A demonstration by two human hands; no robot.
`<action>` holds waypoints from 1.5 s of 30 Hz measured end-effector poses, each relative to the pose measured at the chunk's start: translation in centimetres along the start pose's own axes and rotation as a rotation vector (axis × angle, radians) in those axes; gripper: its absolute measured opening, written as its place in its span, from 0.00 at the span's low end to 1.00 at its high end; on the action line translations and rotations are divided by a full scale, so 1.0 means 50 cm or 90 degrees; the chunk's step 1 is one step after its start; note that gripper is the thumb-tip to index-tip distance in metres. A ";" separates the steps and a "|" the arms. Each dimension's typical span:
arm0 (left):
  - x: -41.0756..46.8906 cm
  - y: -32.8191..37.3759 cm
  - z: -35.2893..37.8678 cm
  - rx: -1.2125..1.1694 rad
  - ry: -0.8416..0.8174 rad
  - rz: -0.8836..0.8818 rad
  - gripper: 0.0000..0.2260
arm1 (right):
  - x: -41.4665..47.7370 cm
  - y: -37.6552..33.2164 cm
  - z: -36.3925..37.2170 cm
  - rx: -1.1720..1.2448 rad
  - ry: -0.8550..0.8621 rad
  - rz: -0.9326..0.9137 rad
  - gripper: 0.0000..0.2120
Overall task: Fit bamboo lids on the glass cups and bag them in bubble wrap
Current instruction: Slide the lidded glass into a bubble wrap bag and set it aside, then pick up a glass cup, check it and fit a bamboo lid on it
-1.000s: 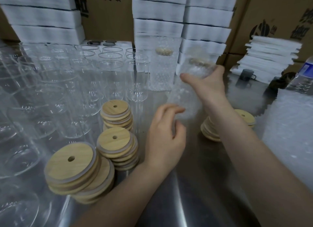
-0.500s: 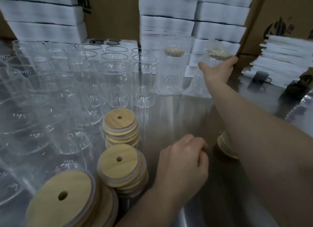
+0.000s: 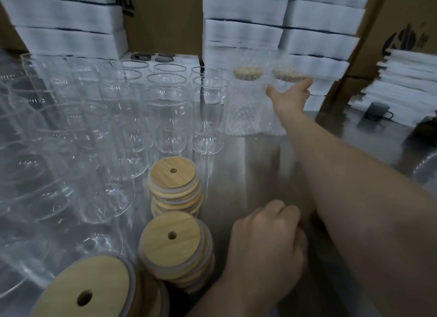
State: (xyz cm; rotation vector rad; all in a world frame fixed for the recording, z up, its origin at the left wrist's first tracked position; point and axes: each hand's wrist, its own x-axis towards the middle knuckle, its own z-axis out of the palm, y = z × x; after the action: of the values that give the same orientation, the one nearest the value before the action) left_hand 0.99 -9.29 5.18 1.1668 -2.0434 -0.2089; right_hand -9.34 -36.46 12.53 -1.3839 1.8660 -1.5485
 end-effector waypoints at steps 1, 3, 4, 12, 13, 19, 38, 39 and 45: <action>0.000 0.000 0.000 0.001 -0.003 -0.004 0.18 | -0.001 0.000 -0.003 -0.002 -0.021 -0.001 0.43; -0.001 0.000 0.002 0.007 -0.003 -0.010 0.18 | -0.001 0.001 -0.011 0.002 -0.065 0.013 0.43; -0.001 0.001 0.002 0.009 -0.001 -0.012 0.18 | 0.000 0.001 -0.016 0.006 -0.085 0.027 0.42; -0.002 -0.001 0.006 0.015 0.018 -0.012 0.16 | -0.003 -0.016 -0.039 0.056 -0.134 0.127 0.45; -0.002 -0.001 0.006 0.014 0.018 -0.013 0.16 | -0.006 -0.019 -0.045 0.078 -0.125 0.125 0.44; -0.001 0.001 0.005 0.007 0.017 -0.017 0.16 | -0.047 -0.056 -0.068 0.074 0.093 -0.010 0.25; 0.003 0.009 -0.009 -0.120 0.202 -0.190 0.19 | -0.275 -0.094 -0.035 -0.048 -0.267 -0.313 0.13; 0.004 0.010 -0.009 -0.131 0.221 -0.209 0.23 | -0.282 -0.085 -0.050 -0.016 -0.250 -0.305 0.13; 0.007 0.013 -0.005 -0.135 0.269 -0.234 0.38 | -0.354 -0.048 -0.162 0.192 -0.072 -0.243 0.21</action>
State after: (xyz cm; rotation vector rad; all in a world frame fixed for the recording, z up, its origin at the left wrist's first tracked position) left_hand 0.62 -9.15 5.86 1.3161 -1.3983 -0.3191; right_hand -6.23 -17.10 12.05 -1.7054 1.2876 -1.7926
